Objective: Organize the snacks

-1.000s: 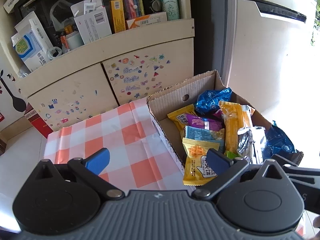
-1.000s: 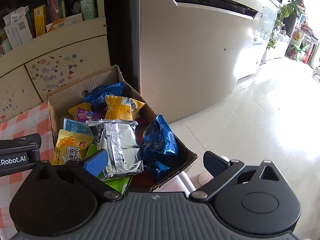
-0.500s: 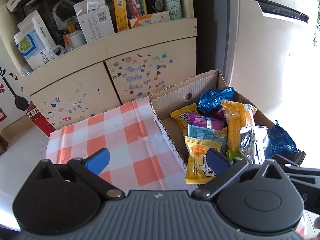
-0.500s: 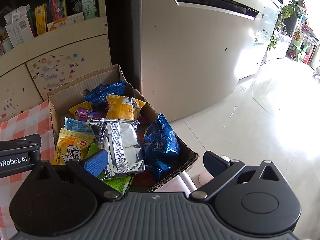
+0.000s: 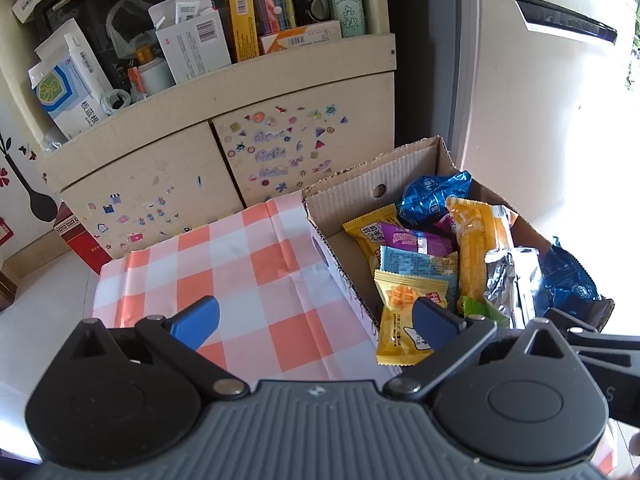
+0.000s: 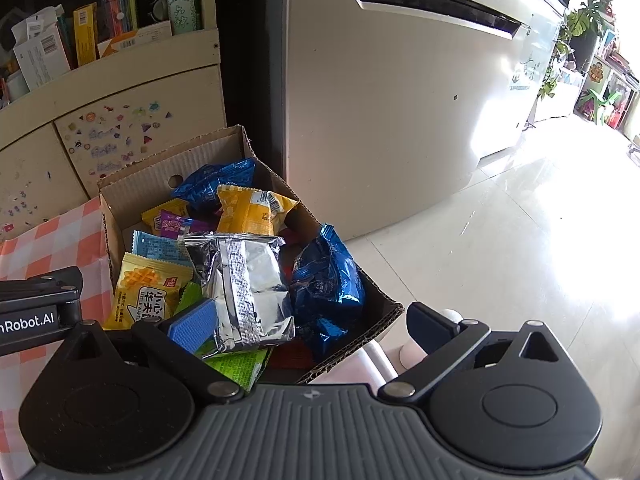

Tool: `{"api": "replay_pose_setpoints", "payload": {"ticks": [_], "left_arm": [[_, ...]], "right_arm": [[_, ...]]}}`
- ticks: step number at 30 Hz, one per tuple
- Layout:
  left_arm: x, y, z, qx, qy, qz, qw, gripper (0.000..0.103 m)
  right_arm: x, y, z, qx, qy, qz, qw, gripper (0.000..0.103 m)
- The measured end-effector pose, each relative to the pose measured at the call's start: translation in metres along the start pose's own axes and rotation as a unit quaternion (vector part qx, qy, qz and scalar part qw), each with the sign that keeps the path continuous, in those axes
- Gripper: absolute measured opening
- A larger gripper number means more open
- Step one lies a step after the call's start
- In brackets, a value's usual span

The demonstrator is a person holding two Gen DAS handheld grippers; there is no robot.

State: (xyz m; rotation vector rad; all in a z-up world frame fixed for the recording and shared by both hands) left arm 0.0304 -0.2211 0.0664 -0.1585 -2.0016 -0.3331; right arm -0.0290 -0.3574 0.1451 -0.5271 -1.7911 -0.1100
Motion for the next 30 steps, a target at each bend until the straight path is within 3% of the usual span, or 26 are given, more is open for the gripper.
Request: {"api": "replay_pose_setpoints", "payload": {"ticks": [16, 30], "left_arm": [[-0.002, 0.017, 0.019, 0.001, 0.004, 0.004, 1.0000, 0.101], [-0.010, 0.063, 0.058, 0.030, 0.016, 0.007, 0.9994, 0.101]], "right_arm": [[-0.004, 0.021, 0.012, 0.030, -0.002, 0.015, 0.999, 0.103], [-0.003, 0.059, 0.044, 0.069, -0.004, -0.001, 0.998, 0.103]]}}
Point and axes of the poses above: each gripper's, at about its wrist camera, not at the fingertips, and x roughly against the way its jaws point, y to its left, z to its underside, the point moved 4 cm from there along -x, roughly the way its jaws point, and after that the axes turned 15 degrees about y, right-handed, at the moved point
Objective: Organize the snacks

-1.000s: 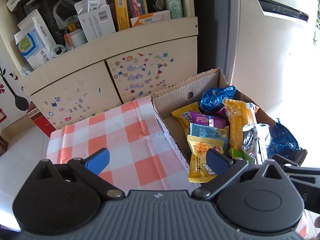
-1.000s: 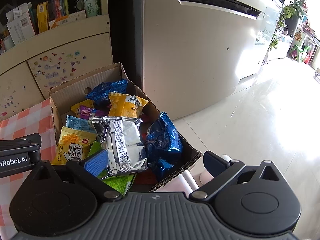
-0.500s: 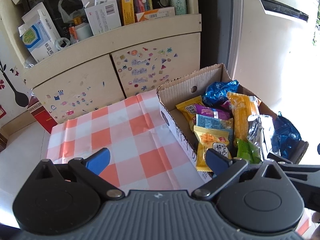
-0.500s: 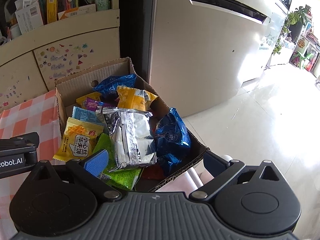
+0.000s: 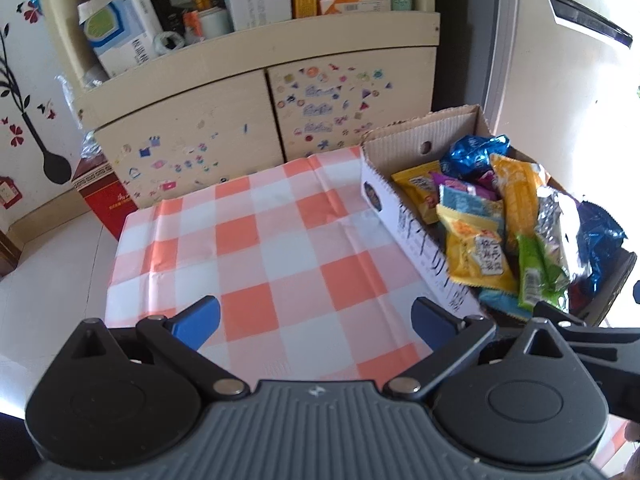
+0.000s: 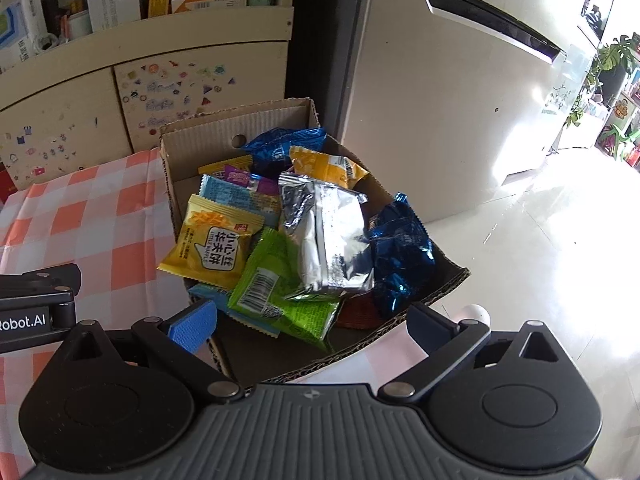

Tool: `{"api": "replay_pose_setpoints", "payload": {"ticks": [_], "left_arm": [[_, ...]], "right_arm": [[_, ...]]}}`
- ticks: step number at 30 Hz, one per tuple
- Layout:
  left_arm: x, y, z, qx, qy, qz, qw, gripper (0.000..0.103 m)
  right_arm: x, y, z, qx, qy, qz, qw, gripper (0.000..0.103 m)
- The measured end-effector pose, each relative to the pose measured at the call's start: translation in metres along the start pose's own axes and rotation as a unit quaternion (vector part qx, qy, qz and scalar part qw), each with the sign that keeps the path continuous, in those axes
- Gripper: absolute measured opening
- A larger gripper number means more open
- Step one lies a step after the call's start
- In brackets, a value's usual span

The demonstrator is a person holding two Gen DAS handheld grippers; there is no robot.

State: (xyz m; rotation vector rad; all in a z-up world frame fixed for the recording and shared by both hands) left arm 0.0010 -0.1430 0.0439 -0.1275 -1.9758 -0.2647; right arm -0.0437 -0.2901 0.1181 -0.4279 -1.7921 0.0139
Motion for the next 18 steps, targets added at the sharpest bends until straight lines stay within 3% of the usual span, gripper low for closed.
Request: {"api": "replay_pose_setpoints", "payload": {"ticks": [18], "left_arm": [[-0.009, 0.085, 0.063, 0.053, 0.022, -0.012, 0.9983, 0.102]], "right_arm": [[-0.013, 0.077, 0.062, 0.048, 0.017, -0.078, 0.996, 0.103]]}}
Point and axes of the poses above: each gripper's, at about its wrist camera, not at the fingertips, and x roughly against the way its jaws point, y to its left, z to its underside, the point moved 4 cm from there along -x, roughly the way its jaws point, and after that the axes turned 15 degrees about y, right-handed, at the moved point
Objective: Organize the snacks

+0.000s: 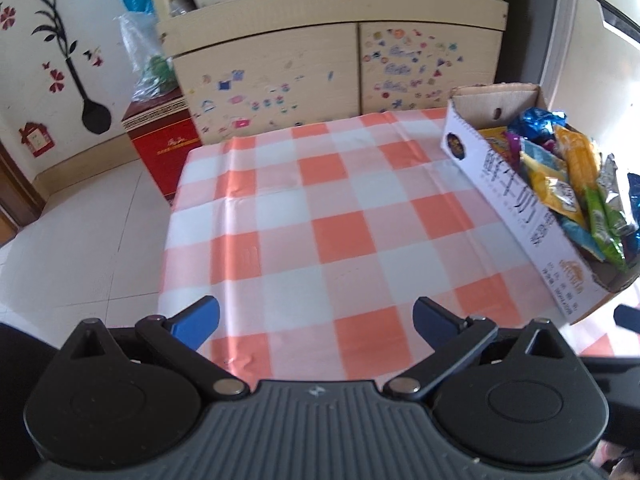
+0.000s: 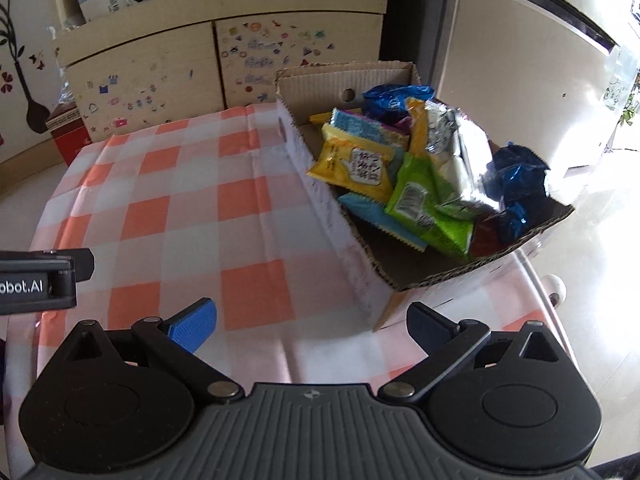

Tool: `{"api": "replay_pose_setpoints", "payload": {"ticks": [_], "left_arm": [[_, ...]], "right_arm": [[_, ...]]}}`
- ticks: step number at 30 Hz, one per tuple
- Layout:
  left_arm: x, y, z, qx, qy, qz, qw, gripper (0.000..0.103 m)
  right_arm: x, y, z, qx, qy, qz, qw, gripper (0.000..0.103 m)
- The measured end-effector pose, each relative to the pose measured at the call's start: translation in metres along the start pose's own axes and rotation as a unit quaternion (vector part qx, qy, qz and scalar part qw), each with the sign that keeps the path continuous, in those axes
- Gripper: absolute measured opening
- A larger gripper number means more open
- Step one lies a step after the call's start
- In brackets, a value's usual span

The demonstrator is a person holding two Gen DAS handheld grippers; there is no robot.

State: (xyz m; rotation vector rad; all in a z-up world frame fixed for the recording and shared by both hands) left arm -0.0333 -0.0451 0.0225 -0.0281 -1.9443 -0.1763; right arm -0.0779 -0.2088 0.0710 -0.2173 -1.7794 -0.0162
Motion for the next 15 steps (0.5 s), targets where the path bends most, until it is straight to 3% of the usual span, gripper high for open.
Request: {"api": "replay_pose_setpoints", "payload": {"ticks": [5, 13, 15], "left_arm": [[0.001, 0.026, 0.006, 0.024, -0.002, 0.005, 0.9997, 0.102], [0.002, 0.052, 0.009, 0.051, -0.006, 0.022, 0.9984, 0.102], [0.002, 0.059, 0.009, 0.059, -0.010, 0.027, 0.9979, 0.102]], "right_arm": [[-0.021, 0.021, 0.013, 0.012, 0.028, -0.021, 0.999, 0.103], [-0.049, 0.050, 0.020, 0.027, 0.028, -0.007, 0.999, 0.103], [-0.052, 0.053, 0.018, 0.026, 0.009, 0.004, 1.000, 0.103]]}}
Point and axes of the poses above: each gripper's, at about its wrist camera, not at the fingertips, and x roughly against the way its jaws point, y to its left, z to its underside, the point moved 4 cm from there along -x, roughly the way its jaws point, and after that the axes turned 15 degrees about y, right-handed, at the moved point
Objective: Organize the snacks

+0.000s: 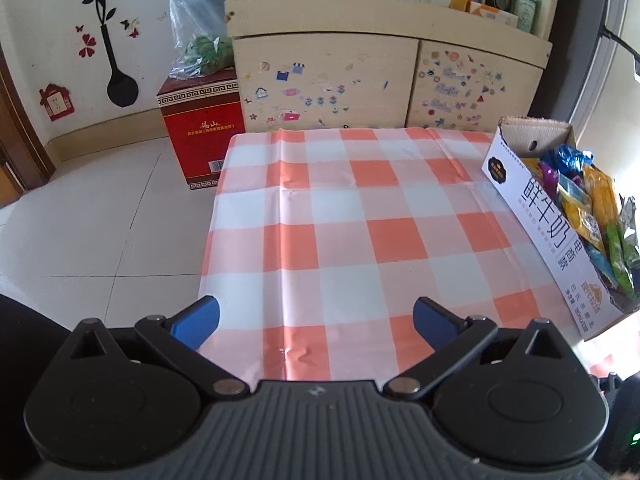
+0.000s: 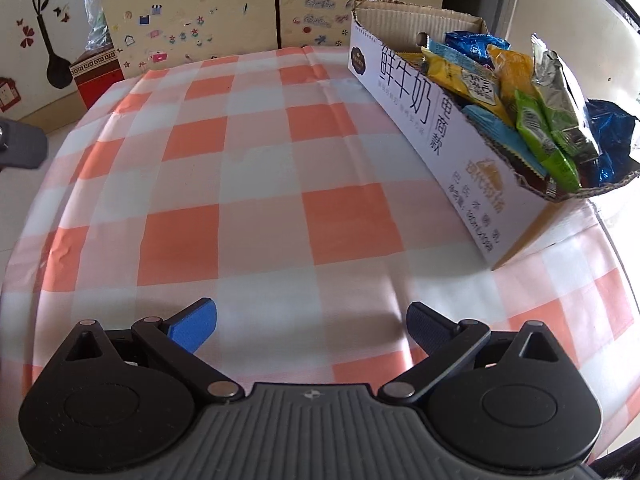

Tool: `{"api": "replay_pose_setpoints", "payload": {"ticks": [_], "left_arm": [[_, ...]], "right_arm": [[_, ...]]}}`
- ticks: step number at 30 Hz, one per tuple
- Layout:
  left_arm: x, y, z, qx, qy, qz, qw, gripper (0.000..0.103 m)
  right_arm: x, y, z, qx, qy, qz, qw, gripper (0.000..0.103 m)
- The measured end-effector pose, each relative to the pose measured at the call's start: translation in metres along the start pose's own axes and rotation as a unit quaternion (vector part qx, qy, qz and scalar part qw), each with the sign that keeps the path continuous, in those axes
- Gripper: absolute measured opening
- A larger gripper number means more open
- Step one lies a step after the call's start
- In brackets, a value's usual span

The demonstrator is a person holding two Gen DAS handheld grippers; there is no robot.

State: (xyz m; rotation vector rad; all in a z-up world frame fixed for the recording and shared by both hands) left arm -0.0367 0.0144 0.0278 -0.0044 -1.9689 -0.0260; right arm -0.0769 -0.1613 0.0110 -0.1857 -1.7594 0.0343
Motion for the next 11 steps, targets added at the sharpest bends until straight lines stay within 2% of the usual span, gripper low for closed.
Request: {"api": "replay_pose_setpoints", "payload": {"ticks": [6, 11], "left_arm": [[0.001, 0.016, -0.004, 0.019, -0.006, 0.015, 0.9997, 0.102], [-0.002, 0.019, -0.006, 0.023, 0.007, 0.019, 0.9995, 0.102]], "right_arm": [[-0.007, 0.002, -0.013, -0.026, -0.049, 0.005, 0.998, 0.103], [-0.014, 0.011, -0.022, -0.033, -0.090, 0.017, 0.995, 0.103]]}}
Point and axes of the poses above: each gripper's, at about its wrist camera, not at the fingertips, and x roughly against the way its jaws point, y to its left, z to its underside, the point moved 4 cm from there along -x, roughly the way its jaws point, and after that the axes turned 15 degrees about y, right-handed, at the moved point
